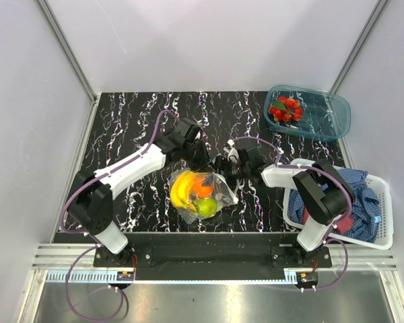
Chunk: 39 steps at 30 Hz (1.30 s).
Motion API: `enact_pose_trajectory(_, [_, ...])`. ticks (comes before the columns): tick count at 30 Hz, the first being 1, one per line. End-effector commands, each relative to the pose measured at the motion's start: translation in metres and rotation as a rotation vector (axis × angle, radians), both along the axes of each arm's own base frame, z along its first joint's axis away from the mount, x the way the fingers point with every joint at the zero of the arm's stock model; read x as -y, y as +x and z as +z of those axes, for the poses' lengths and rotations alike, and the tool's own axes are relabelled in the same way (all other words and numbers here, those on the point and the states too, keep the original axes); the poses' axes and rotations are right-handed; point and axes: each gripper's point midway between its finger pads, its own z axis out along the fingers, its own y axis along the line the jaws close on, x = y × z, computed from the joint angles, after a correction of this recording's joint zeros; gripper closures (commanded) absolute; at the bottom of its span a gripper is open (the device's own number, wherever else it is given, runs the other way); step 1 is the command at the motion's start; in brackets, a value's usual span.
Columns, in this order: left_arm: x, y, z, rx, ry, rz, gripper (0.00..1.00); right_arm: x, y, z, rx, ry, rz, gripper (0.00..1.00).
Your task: Open the zip-top bag and remove the fake food
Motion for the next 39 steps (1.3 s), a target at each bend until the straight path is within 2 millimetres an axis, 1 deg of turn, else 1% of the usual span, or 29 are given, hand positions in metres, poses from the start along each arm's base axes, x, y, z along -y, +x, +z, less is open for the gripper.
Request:
enact_pose_trajectory(1, [0.035,-0.013,0.049,0.095,-0.198,-0.110,1.00,-0.007,0.006,-0.009,0.038,-0.078,-0.018,0.30])
enact_pose_trajectory(2, [0.034,-0.015,0.051,0.101,-0.201,-0.111,1.00,-0.006,0.006,-0.009,0.043,-0.079,-0.013,0.34])
enact_pose_trajectory(3, [0.033,-0.015,0.051,0.103,-0.198,-0.111,1.00,-0.006,0.004,-0.008,0.041,-0.078,-0.009,0.45])
enact_pose_trajectory(4, [0.031,-0.015,0.050,0.109,-0.192,-0.108,1.00,-0.005,0.004,-0.008,0.043,-0.084,-0.009,0.52])
enact_pose_trajectory(5, [0.029,-0.016,0.052,0.117,-0.191,-0.106,1.00,-0.004,0.003,-0.003,0.056,-0.079,-0.010,0.58])
enact_pose_trajectory(6, [0.028,-0.016,0.051,0.122,-0.190,-0.106,1.00,-0.002,0.002,0.000,0.060,-0.083,-0.012,0.69])
enact_pose_trajectory(7, [0.026,-0.016,0.050,0.129,-0.181,-0.102,1.00,-0.001,0.001,0.003,0.068,-0.089,-0.013,0.74])
enact_pose_trajectory(8, [0.024,-0.017,0.052,0.135,-0.180,-0.102,1.00,0.002,0.001,0.013,0.087,-0.084,-0.021,0.80])
enact_pose_trajectory(9, [0.022,-0.016,0.052,0.141,-0.175,-0.097,1.00,0.003,0.002,0.017,0.099,-0.086,-0.032,0.88])
enact_pose_trajectory(10, [0.020,-0.016,0.052,0.150,-0.171,-0.096,1.00,0.006,0.002,0.022,0.116,-0.089,-0.036,0.91])
enact_pose_trajectory(11, [0.018,-0.016,0.051,0.152,-0.166,-0.093,1.00,0.009,0.002,0.033,0.138,-0.087,-0.044,0.93])
enact_pose_trajectory(16, [0.012,-0.017,0.056,0.166,-0.173,-0.087,1.00,0.015,-0.003,0.049,0.159,-0.095,-0.045,0.99])
enact_pose_trajectory(18, [0.015,-0.017,0.059,0.161,-0.188,-0.102,1.00,0.019,-0.006,0.049,0.140,-0.108,-0.052,0.99])
enact_pose_trajectory(19, [0.017,-0.017,0.060,0.161,-0.193,-0.111,1.00,0.021,-0.006,0.053,0.147,-0.110,-0.055,0.98])
enact_pose_trajectory(21, [0.022,-0.017,0.062,0.151,-0.208,-0.132,1.00,0.028,-0.007,0.050,0.138,-0.158,-0.069,0.94])
enact_pose_trajectory(22, [0.025,-0.016,0.062,0.147,-0.210,-0.134,1.00,0.029,-0.005,0.051,0.148,-0.170,-0.070,0.90])
enact_pose_trajectory(24, [0.026,-0.016,0.059,0.135,-0.208,-0.137,1.00,0.030,-0.004,0.050,0.148,-0.181,-0.073,0.73])
enact_pose_trajectory(26, [0.030,-0.013,0.059,0.128,-0.216,-0.137,1.00,0.026,-0.001,0.047,0.142,-0.168,-0.072,0.60])
enact_pose_trajectory(27, [0.033,-0.013,0.060,0.120,-0.226,-0.141,1.00,0.022,0.000,0.047,0.142,-0.152,-0.068,0.57])
enact_pose_trajectory(28, [0.039,-0.013,0.065,0.116,-0.246,-0.144,1.00,0.019,0.003,0.042,0.113,-0.143,-0.078,0.54])
enact_pose_trajectory(30, [0.052,-0.014,0.064,0.088,-0.264,-0.160,1.00,0.014,0.010,0.041,0.119,-0.119,-0.099,0.46])
enact_pose_trajectory(31, [0.055,-0.015,0.064,0.076,-0.268,-0.161,1.00,0.013,0.010,0.035,0.090,-0.123,-0.114,0.43])
enact_pose_trajectory(32, [0.061,-0.013,0.063,0.066,-0.272,-0.161,1.00,0.009,0.019,0.040,0.129,-0.090,-0.130,0.37])
enact_pose_trajectory(33, [0.066,-0.015,0.064,0.057,-0.285,-0.167,1.00,0.007,0.020,0.040,0.135,-0.079,-0.135,0.29])
enact_pose_trajectory(34, [0.068,-0.015,0.063,0.050,-0.287,-0.165,1.00,0.009,0.018,0.032,0.123,-0.078,-0.147,0.25])
enact_pose_trajectory(35, [0.070,-0.015,0.062,0.043,-0.288,-0.163,1.00,0.007,0.025,0.035,0.152,-0.058,-0.166,0.22])
enact_pose_trajectory(36, [0.073,-0.015,0.058,0.030,-0.292,-0.159,1.00,0.007,0.026,0.032,0.155,-0.051,-0.172,0.18])
enact_pose_trajectory(37, [0.073,-0.015,0.055,0.020,-0.292,-0.157,1.00,0.008,0.025,0.021,0.147,-0.064,-0.174,0.16])
enact_pose_trajectory(39, [0.074,-0.017,0.046,-0.005,-0.287,-0.158,1.00,0.007,0.029,0.013,0.150,-0.070,-0.179,0.14])
